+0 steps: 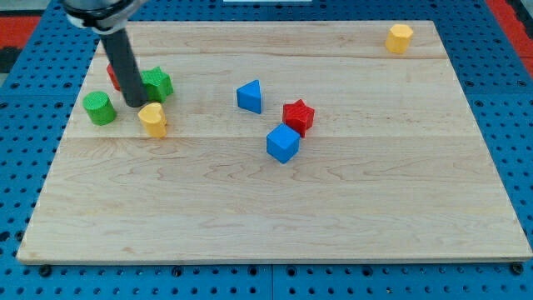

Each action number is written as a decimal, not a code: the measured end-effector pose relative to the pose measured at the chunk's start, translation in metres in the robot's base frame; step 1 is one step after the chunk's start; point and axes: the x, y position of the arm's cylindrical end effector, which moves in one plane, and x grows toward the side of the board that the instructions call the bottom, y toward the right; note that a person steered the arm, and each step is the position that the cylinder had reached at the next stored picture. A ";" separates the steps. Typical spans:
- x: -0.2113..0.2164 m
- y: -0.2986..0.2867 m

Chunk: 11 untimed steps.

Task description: Place the yellow heart diagonally to the blue cube

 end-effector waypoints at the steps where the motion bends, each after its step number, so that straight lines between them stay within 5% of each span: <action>1: 0.017 -0.008; 4: 0.053 0.147; 7: 0.016 0.028; 8: 0.006 0.066; 11: 0.074 0.176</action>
